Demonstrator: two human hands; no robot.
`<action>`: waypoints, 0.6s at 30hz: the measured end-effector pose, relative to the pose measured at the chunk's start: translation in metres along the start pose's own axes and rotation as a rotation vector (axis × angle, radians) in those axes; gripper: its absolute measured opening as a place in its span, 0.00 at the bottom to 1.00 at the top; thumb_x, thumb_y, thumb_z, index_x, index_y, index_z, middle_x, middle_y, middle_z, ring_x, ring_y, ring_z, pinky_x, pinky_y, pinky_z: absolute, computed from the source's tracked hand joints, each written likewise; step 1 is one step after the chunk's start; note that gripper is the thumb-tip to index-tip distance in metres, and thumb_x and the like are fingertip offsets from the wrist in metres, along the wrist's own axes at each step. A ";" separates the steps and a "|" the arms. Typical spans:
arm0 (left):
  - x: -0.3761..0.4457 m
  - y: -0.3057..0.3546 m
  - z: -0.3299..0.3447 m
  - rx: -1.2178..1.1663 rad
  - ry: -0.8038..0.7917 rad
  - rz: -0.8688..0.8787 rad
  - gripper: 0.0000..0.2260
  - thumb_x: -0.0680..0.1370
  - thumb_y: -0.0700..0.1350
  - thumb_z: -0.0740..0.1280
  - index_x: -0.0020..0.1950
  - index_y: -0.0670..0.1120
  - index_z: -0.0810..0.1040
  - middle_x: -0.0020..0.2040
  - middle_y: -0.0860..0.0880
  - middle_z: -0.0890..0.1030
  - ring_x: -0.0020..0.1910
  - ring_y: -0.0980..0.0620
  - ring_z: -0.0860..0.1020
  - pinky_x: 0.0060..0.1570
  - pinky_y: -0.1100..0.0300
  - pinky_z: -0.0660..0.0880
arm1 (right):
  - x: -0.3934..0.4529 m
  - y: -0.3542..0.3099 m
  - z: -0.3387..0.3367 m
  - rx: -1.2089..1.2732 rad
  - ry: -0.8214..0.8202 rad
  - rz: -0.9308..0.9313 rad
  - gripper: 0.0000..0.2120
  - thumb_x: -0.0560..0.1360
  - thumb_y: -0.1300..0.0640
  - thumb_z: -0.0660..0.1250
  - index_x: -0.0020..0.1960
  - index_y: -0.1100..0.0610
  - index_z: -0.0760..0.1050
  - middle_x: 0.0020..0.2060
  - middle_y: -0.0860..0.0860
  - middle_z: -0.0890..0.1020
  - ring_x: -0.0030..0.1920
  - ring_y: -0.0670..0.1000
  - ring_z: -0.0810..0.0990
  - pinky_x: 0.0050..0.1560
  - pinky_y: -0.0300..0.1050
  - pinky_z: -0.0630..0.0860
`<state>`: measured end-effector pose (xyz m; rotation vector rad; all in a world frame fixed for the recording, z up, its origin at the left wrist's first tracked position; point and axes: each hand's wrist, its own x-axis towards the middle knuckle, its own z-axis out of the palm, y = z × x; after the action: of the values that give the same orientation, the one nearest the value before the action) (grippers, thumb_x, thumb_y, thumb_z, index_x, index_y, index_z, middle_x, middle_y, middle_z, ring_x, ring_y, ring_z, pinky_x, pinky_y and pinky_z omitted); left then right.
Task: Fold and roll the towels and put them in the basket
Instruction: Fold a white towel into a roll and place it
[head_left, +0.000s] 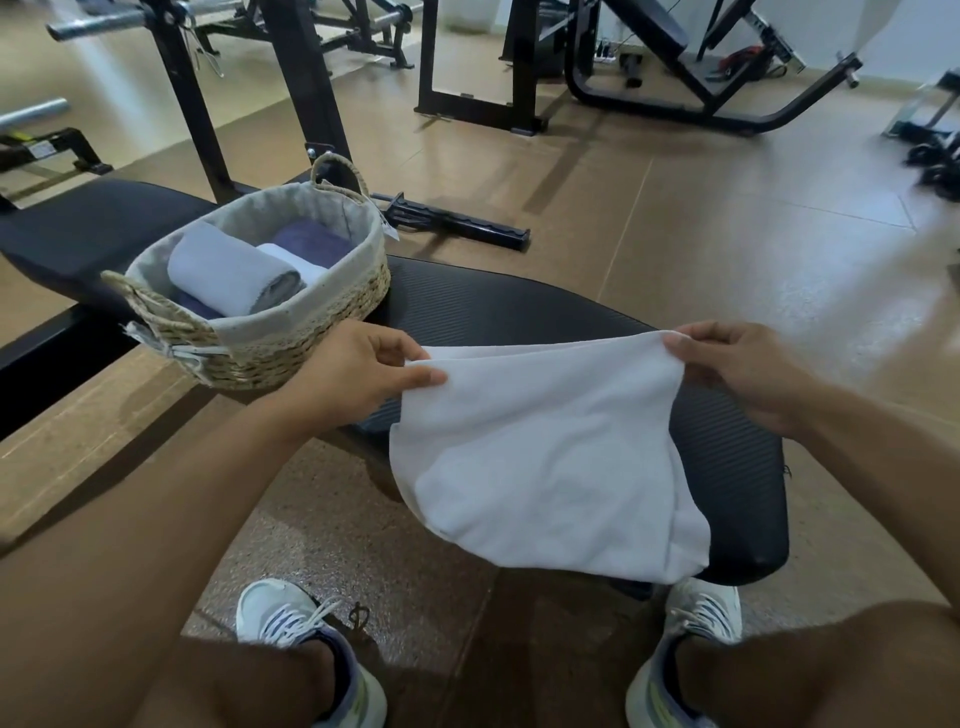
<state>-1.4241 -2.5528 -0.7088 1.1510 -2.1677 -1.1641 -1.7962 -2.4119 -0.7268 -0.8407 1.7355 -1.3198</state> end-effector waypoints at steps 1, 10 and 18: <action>0.000 0.001 0.001 -0.034 0.023 -0.006 0.06 0.71 0.48 0.79 0.44 0.47 0.87 0.38 0.53 0.87 0.38 0.59 0.85 0.41 0.69 0.78 | 0.001 0.000 0.000 -0.006 -0.008 -0.017 0.32 0.58 0.45 0.82 0.54 0.63 0.81 0.53 0.63 0.85 0.50 0.58 0.85 0.53 0.46 0.84; 0.001 0.018 0.001 -0.249 0.301 0.061 0.05 0.71 0.47 0.78 0.45 0.50 0.88 0.40 0.57 0.87 0.40 0.63 0.83 0.42 0.71 0.77 | 0.002 -0.001 0.001 0.034 -0.083 -0.066 0.38 0.50 0.43 0.86 0.51 0.63 0.81 0.48 0.59 0.87 0.44 0.52 0.87 0.45 0.39 0.83; 0.003 0.022 0.002 -0.308 0.299 0.060 0.02 0.73 0.44 0.77 0.44 0.47 0.87 0.37 0.54 0.87 0.36 0.61 0.83 0.37 0.70 0.77 | 0.003 0.001 -0.004 -0.016 -0.067 -0.068 0.40 0.44 0.37 0.86 0.47 0.60 0.84 0.45 0.59 0.87 0.43 0.54 0.86 0.48 0.44 0.84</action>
<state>-1.4370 -2.5478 -0.6916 1.0414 -1.7197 -1.1667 -1.8009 -2.4124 -0.7278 -0.9496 1.6802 -1.3092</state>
